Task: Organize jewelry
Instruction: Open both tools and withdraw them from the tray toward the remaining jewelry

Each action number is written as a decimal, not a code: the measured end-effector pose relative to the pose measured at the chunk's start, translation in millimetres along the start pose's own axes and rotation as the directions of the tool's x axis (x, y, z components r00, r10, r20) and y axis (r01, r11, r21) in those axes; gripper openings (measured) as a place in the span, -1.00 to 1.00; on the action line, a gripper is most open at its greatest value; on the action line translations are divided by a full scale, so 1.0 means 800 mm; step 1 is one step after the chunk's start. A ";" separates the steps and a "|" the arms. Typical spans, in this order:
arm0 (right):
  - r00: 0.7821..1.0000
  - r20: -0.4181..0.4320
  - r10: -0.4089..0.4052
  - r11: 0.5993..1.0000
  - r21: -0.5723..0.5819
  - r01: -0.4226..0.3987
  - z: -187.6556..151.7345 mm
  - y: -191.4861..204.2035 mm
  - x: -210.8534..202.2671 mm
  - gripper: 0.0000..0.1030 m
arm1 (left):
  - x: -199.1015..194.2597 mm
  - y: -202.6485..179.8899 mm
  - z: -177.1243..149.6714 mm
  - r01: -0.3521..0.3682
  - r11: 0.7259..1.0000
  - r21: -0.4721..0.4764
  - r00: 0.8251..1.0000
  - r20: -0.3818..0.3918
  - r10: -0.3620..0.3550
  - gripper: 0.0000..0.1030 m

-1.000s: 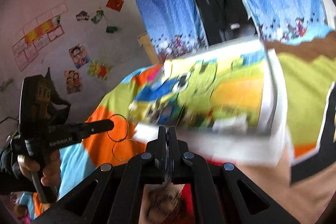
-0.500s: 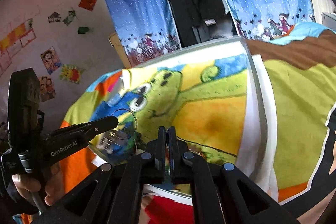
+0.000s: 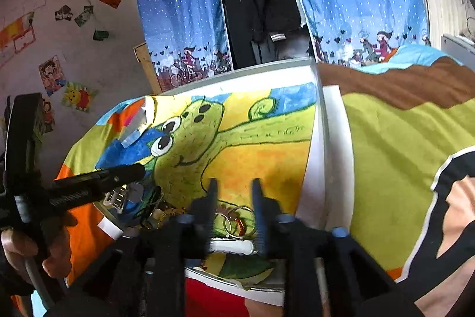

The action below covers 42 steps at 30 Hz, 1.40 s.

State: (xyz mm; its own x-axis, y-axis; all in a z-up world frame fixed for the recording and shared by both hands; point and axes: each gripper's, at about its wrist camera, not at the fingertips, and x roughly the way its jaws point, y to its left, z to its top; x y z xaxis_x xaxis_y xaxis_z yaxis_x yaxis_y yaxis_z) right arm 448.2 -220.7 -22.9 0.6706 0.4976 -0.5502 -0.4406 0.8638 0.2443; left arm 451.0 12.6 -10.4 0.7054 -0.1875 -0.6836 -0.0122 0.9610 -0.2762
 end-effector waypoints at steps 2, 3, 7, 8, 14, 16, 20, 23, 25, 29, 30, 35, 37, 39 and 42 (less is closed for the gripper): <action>1.000 0.013 -0.010 1.000 -0.015 0.010 0.003 0.003 -0.008 -0.32 | -0.011 0.000 0.004 -0.003 1.000 -0.003 1.000 0.016 0.003 -0.04; 1.000 0.020 -0.021 0.999 -0.026 0.021 0.005 0.006 -0.013 -0.26 | -0.017 -0.001 0.004 -0.013 1.000 0.001 1.000 0.019 0.013 -0.02; 0.997 0.055 -0.055 0.997 -0.054 0.058 0.010 0.016 -0.034 0.15 | -0.042 -0.006 0.001 -0.047 0.999 0.011 0.997 0.062 0.046 0.17; 0.996 0.068 -0.066 0.995 -0.065 0.070 0.010 0.019 -0.040 0.20 | -0.051 -0.008 -0.001 -0.057 0.998 0.011 0.995 0.077 0.056 0.21; 0.985 0.127 -0.119 0.985 -0.107 0.133 0.007 0.040 -0.075 0.60 | -0.091 -0.011 -0.016 -0.089 0.996 -0.006 0.986 0.140 0.089 0.78; 0.979 0.151 -0.134 0.983 -0.105 0.150 0.004 0.044 -0.087 0.77 | -0.105 -0.011 -0.022 -0.082 0.997 -0.005 0.986 0.146 0.081 0.89; 0.961 0.219 -0.169 0.978 -0.083 0.191 -0.007 0.051 -0.118 1.00 | -0.134 -0.012 -0.036 -0.067 0.998 -0.012 0.980 0.188 0.068 0.97; 0.954 0.242 -0.179 0.976 -0.074 0.203 -0.015 0.056 -0.134 1.00 | -0.155 -0.017 -0.049 -0.079 0.997 0.003 0.973 0.216 0.077 0.97; 0.949 0.252 -0.188 0.975 -0.071 0.212 -0.021 0.060 -0.145 1.00 | -0.168 -0.020 -0.058 -0.090 0.996 0.019 0.969 0.234 0.083 0.97; 0.942 0.271 -0.197 0.972 -0.070 0.223 -0.034 0.069 -0.166 1.00 | -0.192 -0.027 -0.077 -0.107 0.993 0.048 0.963 0.252 0.092 0.97; 0.941 0.273 -0.201 0.971 -0.073 0.229 -0.037 0.071 -0.170 1.00 | -0.198 -0.026 -0.082 -0.112 0.993 0.049 0.962 0.256 0.096 0.97; 0.934 0.289 -0.209 0.966 -0.091 0.244 -0.056 0.085 -0.194 1.00 | -0.226 -0.018 -0.114 -0.115 0.993 0.006 0.957 0.269 0.110 0.97; 0.933 0.291 -0.212 0.963 -0.097 0.250 -0.065 0.089 -0.201 1.00 | -0.235 -0.016 -0.129 -0.115 0.993 -0.007 0.956 0.271 0.112 0.97; 0.933 0.288 -0.217 0.960 -0.108 0.257 -0.075 0.095 -0.209 1.00 | -0.243 -0.014 -0.140 -0.122 0.992 -0.013 0.956 0.267 0.121 0.97; 0.934 0.281 -0.221 0.958 -0.116 0.262 -0.090 0.101 -0.216 1.00 | -0.251 -0.011 -0.160 -0.141 0.990 -0.009 0.957 0.255 0.139 0.97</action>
State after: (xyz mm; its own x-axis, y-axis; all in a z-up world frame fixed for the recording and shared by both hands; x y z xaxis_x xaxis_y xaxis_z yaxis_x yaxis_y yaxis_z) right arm 253.3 -242.4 34.3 0.8914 0.2954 -0.3436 -0.3156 0.9489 -0.0029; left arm 218.8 15.7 43.4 0.8541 0.0056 -0.5201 -0.1181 0.9759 -0.1835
